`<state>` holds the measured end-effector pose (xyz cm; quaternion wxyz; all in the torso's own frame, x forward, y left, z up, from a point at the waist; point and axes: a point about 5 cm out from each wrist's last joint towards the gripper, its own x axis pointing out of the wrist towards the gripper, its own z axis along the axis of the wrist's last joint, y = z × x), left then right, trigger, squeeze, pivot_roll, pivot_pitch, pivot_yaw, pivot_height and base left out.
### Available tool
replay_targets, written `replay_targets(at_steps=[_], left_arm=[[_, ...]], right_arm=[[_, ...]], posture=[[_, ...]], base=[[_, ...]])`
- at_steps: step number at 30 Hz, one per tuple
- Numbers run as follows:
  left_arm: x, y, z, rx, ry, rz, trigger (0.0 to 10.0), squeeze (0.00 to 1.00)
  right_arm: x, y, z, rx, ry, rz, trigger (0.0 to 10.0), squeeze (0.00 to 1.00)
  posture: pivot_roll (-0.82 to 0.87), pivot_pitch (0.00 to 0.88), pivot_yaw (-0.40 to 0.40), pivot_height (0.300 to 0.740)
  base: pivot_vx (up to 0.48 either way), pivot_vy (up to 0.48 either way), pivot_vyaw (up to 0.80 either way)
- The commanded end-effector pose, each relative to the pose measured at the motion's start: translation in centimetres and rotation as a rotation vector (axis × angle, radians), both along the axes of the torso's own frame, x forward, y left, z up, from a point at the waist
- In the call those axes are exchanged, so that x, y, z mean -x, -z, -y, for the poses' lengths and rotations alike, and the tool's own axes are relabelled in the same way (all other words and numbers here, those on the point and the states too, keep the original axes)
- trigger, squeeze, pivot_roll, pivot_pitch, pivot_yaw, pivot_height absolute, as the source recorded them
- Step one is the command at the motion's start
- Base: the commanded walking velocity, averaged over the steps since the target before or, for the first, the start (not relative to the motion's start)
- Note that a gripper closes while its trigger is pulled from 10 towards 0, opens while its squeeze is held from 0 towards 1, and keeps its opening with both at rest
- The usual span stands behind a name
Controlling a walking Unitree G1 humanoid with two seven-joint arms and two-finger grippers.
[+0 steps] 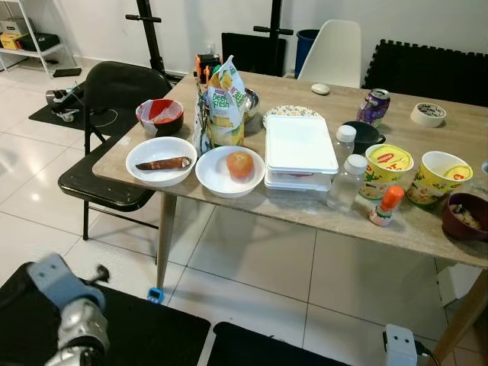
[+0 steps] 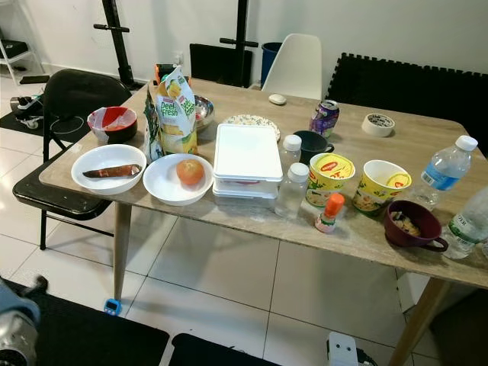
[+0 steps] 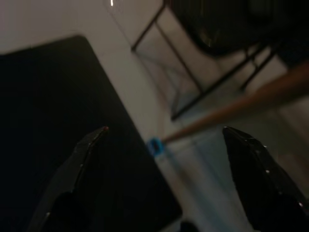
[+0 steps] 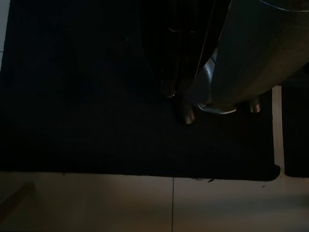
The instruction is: Restocking fridge
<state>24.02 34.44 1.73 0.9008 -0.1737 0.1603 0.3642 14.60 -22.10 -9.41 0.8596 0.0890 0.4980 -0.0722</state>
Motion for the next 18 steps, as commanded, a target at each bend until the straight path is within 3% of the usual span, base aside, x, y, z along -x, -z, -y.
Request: replay_targets(at_steps=[1, 6, 7, 10, 11, 13, 14, 15, 16, 17, 18], left_arm=[[-0.9, -2.0, -1.4, -0.041, -0.022, 0.079, 10.0, 1.00], [-4.3, -9.7, -4.0, -0.176, -0.031, 0.354, 10.0, 1.00], [-4.3, -9.7, -4.0, -0.176, -0.031, 0.354, 10.0, 1.00], [-6.3, -14.4, -4.2, -0.275, 0.030, 0.506, 10.0, 1.00], [-6.3, -14.4, -4.2, -0.275, 0.030, 0.506, 10.0, 1.00], [-8.1, -18.5, -3.0, -0.385, 0.173, 0.624, 10.0, 1.00], [-8.1, -18.5, -3.0, -0.385, 0.173, 0.624, 10.0, 1.00], [-8.9, -20.0, -2.1, -0.438, 0.253, 0.663, 10.0, 1.00], [-10.1, -22.0, -0.4, -0.493, 0.405, 0.728, 10.0, 1.00], [-10.8, -23.5, 1.3, -0.545, 0.541, 0.766, 10.0, 0.01], [-11.5, -24.6, 3.0, -0.582, 0.679, 0.801, 10.0, 0.00]], right_arm=[[0.1, -0.1, 0.3, 0.005, 0.011, 0.002, 10.0, 0.00], [0.1, 0.0, 0.3, 0.003, 0.015, 0.001, 10.0, 0.00], [0.1, 0.0, 0.3, 0.003, 0.015, 0.001, 10.0, 0.00], [0.2, 0.0, 0.2, 0.000, 0.017, 0.001, 10.0, 0.00], [0.2, 0.0, 0.2, 0.000, 0.017, 0.001, 10.0, 0.00], [0.2, 0.0, 0.2, -0.001, 0.019, 0.000, 10.0, 0.00], [0.2, 0.0, 0.2, -0.001, 0.019, 0.000, 10.0, 0.00], [0.2, 0.0, 0.2, -0.001, 0.019, -0.001, 10.0, 0.00], [0.2, 0.0, 0.2, -0.002, 0.019, -0.001, 10.0, 0.00], [0.2, 0.0, 0.2, -0.003, 0.020, 0.000, 10.0, 0.00], [0.2, 0.0, 0.1, -0.004, 0.020, 0.000, 10.0, 0.00]], posture=[[-0.01, 0.002, -0.025, 0.740], [-0.01, 0.005, -0.024, 0.740], [-0.01, 0.005, -0.024, 0.740], [-0.01, 0.008, -0.023, 0.740], [-0.01, 0.008, -0.023, 0.740], [-0.01, 0.009, -0.023, 0.740], [-0.01, 0.009, -0.023, 0.740], [-0.01, 0.009, -0.023, 0.740], [-0.01, 0.009, -0.024, 0.740], [-0.01, 0.011, -0.021, 0.740], [-0.01, 0.011, -0.022, 0.740]], base=[[0.000, 0.000, 0.00], [0.000, 0.000, 0.00], [0.000, 0.000, 0.00], [0.000, 0.000, 0.00], [0.000, 0.000, 0.00], [0.000, 0.000, 0.00], [0.000, 0.000, 0.00], [0.000, 0.000, 0.00], [0.000, 0.000, 0.00], [0.000, 0.000, 0.00], [0.000, 0.000, 0.00]])
